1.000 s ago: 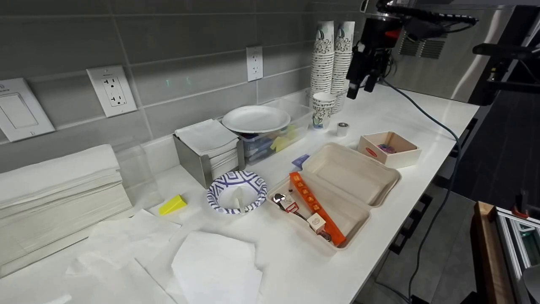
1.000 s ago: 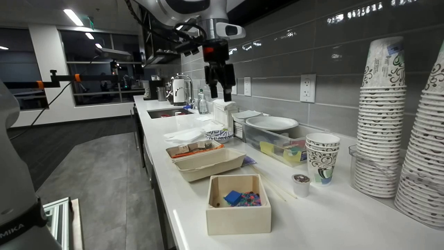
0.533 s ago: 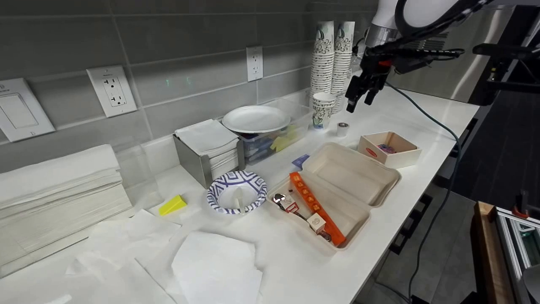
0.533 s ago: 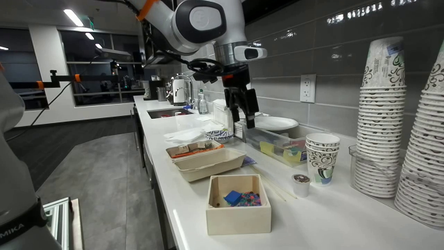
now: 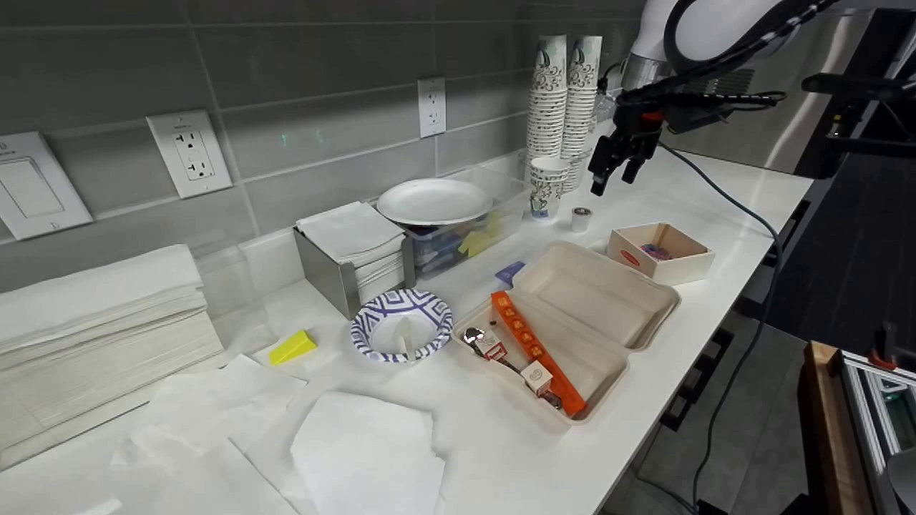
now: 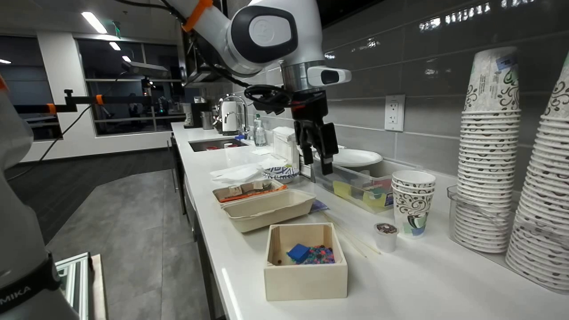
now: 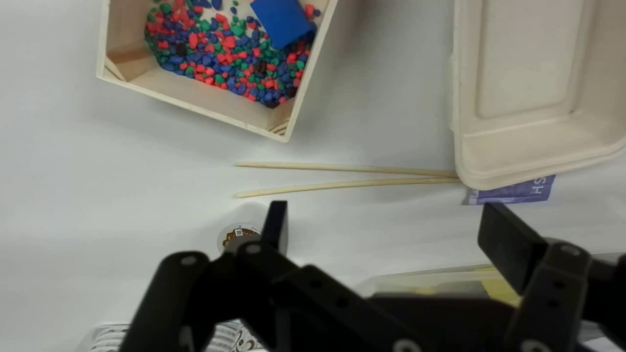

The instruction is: Place the small white container in the three stacked cups

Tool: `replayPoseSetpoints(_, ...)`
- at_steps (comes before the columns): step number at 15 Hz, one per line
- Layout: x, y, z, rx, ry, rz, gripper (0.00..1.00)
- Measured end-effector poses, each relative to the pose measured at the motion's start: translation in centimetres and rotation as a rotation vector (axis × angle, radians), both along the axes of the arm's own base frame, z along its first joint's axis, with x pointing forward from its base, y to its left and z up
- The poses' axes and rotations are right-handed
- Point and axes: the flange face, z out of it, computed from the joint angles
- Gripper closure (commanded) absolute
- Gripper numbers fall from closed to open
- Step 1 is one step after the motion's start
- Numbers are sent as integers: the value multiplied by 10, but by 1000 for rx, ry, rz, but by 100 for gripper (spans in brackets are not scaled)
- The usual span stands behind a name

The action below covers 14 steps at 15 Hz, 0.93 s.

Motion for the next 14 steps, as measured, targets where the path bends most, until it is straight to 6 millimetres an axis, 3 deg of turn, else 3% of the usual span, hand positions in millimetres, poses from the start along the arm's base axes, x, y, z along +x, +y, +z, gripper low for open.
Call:
replayPoseSetpoints(4,7,-14,-2,9,-7,-17,0)
replayPoseSetpoints(7,19,-45,-12,9,-46,-34,0)
replayPoseSetpoints(11,35,-81,-40,7,-54,-66,0)
replayPoseSetpoints(12,39,-87,-49,9,-47,-72,2)
replayPoseSetpoints(14,45,-96,-65,5,-34,-78,15)
